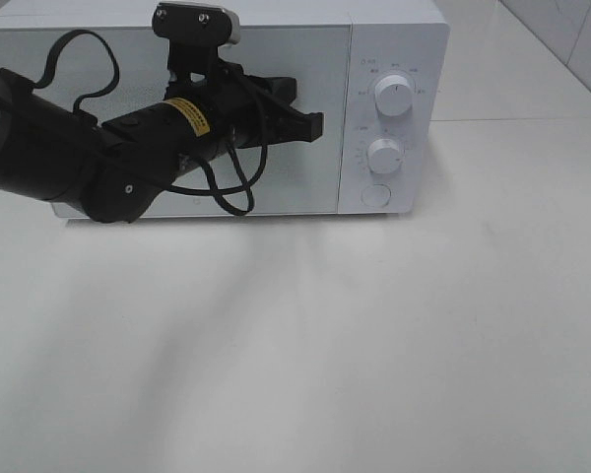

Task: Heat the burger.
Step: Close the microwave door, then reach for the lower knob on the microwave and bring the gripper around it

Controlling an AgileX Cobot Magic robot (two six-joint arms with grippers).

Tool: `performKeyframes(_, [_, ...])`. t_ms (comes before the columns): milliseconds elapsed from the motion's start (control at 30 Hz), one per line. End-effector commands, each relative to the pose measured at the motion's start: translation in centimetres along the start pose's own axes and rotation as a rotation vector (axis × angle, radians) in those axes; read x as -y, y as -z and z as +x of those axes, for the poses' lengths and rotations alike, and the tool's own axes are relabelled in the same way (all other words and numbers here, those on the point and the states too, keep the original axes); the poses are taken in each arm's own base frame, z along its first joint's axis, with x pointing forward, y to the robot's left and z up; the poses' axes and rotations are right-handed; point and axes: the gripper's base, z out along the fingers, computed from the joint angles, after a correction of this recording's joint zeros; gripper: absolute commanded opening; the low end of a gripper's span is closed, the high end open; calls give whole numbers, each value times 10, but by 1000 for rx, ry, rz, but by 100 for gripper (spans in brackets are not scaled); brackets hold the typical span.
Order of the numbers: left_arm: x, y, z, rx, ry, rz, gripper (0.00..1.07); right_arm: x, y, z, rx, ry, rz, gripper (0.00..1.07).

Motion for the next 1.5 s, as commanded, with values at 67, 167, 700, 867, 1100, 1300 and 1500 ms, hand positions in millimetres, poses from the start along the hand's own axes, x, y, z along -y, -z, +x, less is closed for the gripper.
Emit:
performKeyframes(67, [14, 11, -5, -6, 20, 17, 0, 0, 3, 2, 32, -8, 0, 76])
performKeyframes(167, [26, 24, 0, -74, 13, 39, 0, 0, 3, 2, 32, -8, 0, 76])
performKeyframes(700, [39, 82, 16, -806, -26, -12, 100, 0, 3, 2, 32, -8, 0, 76])
performKeyframes(867, [38, 101, 12, -949, -34, -32, 100, 0, 3, 2, 32, -8, 0, 76])
performKeyframes(1100, [39, 131, -8, -1080, -11, -45, 100, 0, 3, 2, 32, -8, 0, 76])
performKeyframes(1300, [26, 151, -27, -1126, 94, -84, 100, 0, 3, 2, 32, -8, 0, 76])
performKeyframes(1500, [-7, 174, -52, -1109, 187, -176, 100, 0, 3, 2, 32, -8, 0, 76])
